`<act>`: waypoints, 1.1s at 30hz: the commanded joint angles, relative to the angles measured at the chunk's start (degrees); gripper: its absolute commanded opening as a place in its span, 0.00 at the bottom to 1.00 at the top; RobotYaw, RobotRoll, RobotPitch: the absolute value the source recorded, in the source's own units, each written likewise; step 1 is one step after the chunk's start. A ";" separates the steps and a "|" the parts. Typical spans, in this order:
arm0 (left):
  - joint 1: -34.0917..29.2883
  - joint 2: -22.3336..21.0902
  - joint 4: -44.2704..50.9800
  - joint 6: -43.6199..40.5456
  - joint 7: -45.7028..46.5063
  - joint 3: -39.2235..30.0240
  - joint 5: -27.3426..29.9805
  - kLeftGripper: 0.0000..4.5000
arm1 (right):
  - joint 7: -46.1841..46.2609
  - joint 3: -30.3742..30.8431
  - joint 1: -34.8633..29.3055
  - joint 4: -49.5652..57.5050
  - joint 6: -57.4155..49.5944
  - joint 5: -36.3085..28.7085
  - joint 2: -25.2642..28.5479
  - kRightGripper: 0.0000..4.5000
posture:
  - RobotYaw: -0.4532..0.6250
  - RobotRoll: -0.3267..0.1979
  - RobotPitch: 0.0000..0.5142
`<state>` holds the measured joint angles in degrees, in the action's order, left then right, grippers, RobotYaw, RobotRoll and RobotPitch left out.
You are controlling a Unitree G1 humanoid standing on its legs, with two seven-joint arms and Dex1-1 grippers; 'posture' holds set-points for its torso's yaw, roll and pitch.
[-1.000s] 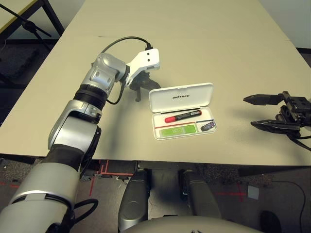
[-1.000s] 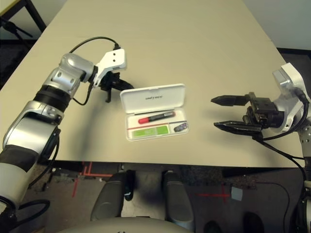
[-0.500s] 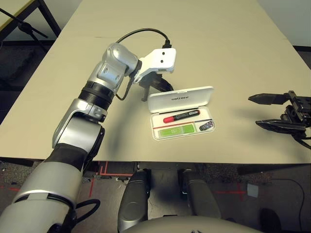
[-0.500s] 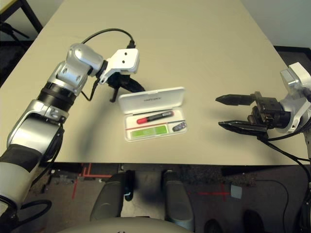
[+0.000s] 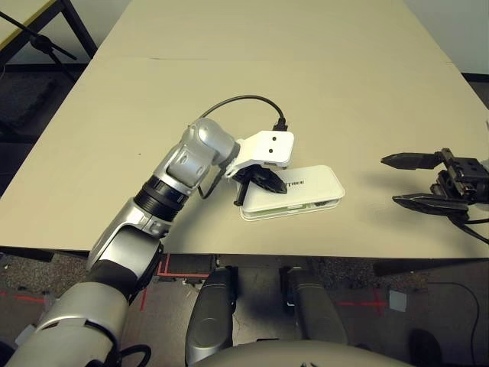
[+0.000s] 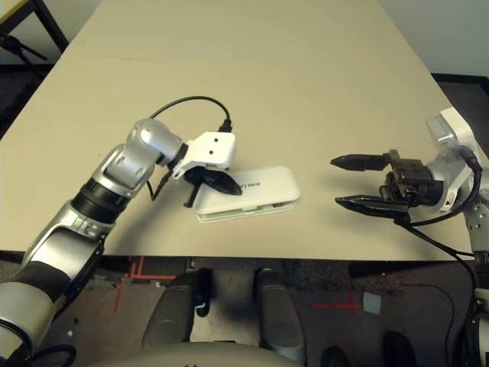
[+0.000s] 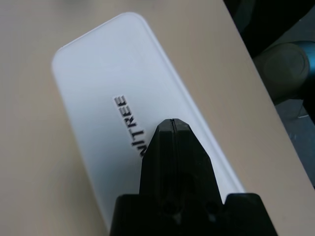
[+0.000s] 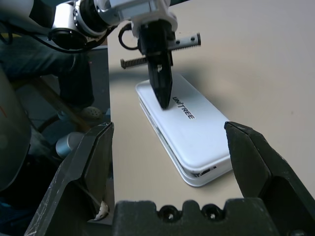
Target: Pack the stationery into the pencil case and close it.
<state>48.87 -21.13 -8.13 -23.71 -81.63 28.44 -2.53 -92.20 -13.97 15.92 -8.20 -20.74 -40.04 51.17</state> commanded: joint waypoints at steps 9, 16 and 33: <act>0.29 -1.13 -3.66 0.70 1.98 5.14 -3.46 0.00 | 1.00 0.43 -1.22 2.15 0.25 0.31 -1.31 1.00 | 0.53 0.62 0.36; 0.25 -0.96 -5.43 -0.26 2.73 5.63 -3.44 0.00 | 1.46 0.49 -1.02 2.62 0.32 0.26 -2.32 1.00 | 0.53 0.62 0.36; -6.23 6.81 -4.52 1.64 49.58 -36.03 7.81 0.91 | 36.87 -5.39 9.29 -1.87 8.25 7.63 -18.28 1.00 | 0.56 0.62 0.37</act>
<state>44.71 -14.09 -10.47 -25.75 -37.80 -4.18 5.53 -60.43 -17.56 24.08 -7.78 -14.10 -34.17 33.78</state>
